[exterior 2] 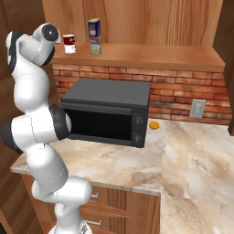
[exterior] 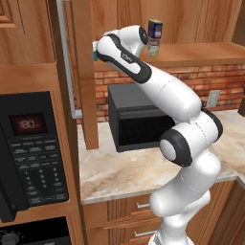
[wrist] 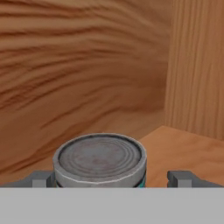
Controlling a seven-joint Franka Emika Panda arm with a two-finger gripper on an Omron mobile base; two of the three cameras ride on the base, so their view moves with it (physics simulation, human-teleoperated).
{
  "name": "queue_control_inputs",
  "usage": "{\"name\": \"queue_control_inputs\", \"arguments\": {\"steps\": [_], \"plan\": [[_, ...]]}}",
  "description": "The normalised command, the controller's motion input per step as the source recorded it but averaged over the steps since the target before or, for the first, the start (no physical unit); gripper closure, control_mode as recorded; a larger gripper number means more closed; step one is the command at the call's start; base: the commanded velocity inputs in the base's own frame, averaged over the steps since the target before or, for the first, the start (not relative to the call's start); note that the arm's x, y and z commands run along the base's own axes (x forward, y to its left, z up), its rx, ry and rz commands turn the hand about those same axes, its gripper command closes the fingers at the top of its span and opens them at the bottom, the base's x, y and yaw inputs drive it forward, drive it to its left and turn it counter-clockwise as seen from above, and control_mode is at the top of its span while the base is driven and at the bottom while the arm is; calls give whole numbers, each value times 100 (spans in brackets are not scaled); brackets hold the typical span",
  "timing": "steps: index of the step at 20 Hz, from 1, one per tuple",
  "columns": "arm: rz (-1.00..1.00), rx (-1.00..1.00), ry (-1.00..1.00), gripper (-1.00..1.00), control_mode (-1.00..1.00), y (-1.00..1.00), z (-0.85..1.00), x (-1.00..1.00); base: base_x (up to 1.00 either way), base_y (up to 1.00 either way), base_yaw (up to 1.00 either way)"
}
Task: Stack two cans on top of the other two cans in the cabinet.
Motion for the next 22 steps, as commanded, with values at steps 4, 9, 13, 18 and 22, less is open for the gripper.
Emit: {"name": "queue_control_inputs", "arguments": {"steps": [4, 9, 13, 18, 22], "plan": [[0, 0, 0, -100, -100, 0, 0, 0, 0, 0, 0], [0, 0, 0, -100, -100, 0, 0, 0, 0, 0, 0], [0, 0, 0, 100, -100, 0, 0, 0, 0, 0, 0], [0, 0, 0, 100, -100, 0, 0, 0, 0, 0, 0], [0, 0, 0, 100, -100, 0, 0, 0, 0, 0, 0]]}}
